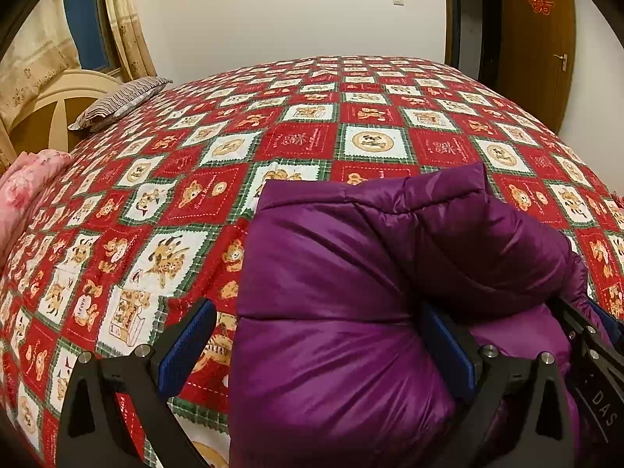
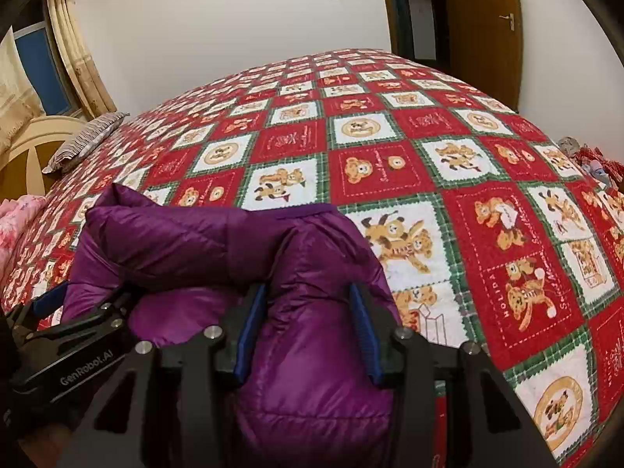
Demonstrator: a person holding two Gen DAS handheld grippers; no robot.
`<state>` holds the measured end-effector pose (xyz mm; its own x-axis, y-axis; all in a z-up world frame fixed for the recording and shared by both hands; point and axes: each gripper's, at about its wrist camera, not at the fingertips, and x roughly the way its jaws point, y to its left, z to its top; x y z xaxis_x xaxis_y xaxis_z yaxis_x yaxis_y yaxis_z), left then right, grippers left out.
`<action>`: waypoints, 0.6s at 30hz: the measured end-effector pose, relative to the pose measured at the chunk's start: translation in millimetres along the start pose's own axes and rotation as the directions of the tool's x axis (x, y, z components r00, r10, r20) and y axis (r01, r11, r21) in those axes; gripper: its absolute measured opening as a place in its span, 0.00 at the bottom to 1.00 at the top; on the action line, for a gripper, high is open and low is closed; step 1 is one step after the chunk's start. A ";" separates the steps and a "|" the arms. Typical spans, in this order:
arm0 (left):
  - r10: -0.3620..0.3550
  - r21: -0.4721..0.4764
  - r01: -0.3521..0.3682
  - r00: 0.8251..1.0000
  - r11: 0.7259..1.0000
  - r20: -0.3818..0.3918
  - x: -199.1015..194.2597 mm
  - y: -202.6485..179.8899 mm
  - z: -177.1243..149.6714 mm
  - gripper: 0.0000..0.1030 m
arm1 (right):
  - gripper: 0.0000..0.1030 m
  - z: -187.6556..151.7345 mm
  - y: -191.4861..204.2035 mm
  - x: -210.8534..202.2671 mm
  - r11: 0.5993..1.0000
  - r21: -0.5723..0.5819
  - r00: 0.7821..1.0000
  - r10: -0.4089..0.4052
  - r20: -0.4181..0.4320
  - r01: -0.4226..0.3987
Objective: Fold large clothes
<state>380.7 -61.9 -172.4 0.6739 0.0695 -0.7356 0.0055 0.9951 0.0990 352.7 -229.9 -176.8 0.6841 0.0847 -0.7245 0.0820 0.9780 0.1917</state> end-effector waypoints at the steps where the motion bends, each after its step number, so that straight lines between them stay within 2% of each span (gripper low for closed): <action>1: -0.001 0.000 0.001 1.000 1.000 -0.003 0.8 0.0 0.0 0.99 | 0.47 0.1 0.3 0.7 1.000 -0.002 1.000 -0.001 -0.002 0.001; 18: -0.009 -0.006 0.009 1.000 1.000 -0.021 8.9 0.4 -1.0 0.99 | 0.49 -1.7 1.8 7.6 1.000 -0.007 1.000 -0.008 -0.011 0.008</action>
<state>385.9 -60.9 -179.6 0.6579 0.0616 -0.7506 0.0076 0.9961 0.0884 356.8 -227.1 -183.1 0.6751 0.0789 -0.7335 0.0824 0.9800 0.1812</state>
